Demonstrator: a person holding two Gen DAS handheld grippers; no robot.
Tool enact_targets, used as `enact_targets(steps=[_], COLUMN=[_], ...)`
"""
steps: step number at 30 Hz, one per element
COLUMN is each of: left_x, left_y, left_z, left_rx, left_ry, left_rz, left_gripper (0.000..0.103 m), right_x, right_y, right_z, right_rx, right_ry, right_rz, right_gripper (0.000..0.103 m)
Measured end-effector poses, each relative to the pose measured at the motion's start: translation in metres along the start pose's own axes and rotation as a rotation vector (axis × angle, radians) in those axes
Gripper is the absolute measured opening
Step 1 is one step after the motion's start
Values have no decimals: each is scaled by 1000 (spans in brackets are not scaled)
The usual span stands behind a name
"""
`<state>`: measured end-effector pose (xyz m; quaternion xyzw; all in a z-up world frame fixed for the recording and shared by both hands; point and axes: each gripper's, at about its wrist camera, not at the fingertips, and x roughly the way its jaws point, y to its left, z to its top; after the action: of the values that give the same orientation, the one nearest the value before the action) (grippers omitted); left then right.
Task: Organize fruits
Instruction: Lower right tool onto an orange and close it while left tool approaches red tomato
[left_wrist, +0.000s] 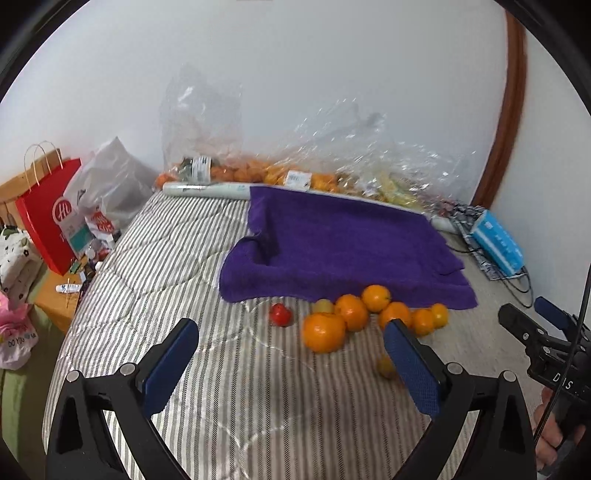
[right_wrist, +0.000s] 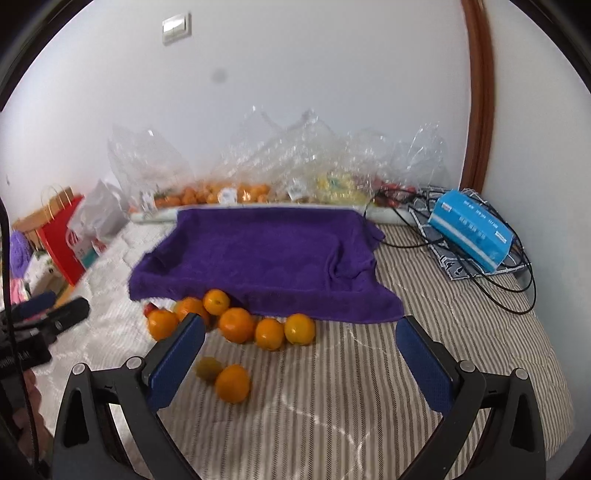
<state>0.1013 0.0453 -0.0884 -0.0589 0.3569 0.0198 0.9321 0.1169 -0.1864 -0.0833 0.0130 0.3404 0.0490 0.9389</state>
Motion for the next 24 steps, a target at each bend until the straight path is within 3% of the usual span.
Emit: enact_targets(steps=[5,11,15,22,24], left_x=[26,48,64,73,73], left_y=[6,9,17,28,31], left_z=[0,1,-1,0,-1], left_rx=[-5,11,-9,-26,-26], left_ry=[21,59,116,122,123], left_rz=[23,42,41,11,7], left_gripper=[100,98,98,96,95], right_x=[29,54,70,91,94], right_y=[-5,-12,-18,-16,-14], right_z=[-3,-7,-12,-19,-18], right_rx=[-4,26,77,82,72], right_ry=[71,96,137,170,168], right_rz=[20,29,38,73,66], right_gripper=[101,97,83,71,63])
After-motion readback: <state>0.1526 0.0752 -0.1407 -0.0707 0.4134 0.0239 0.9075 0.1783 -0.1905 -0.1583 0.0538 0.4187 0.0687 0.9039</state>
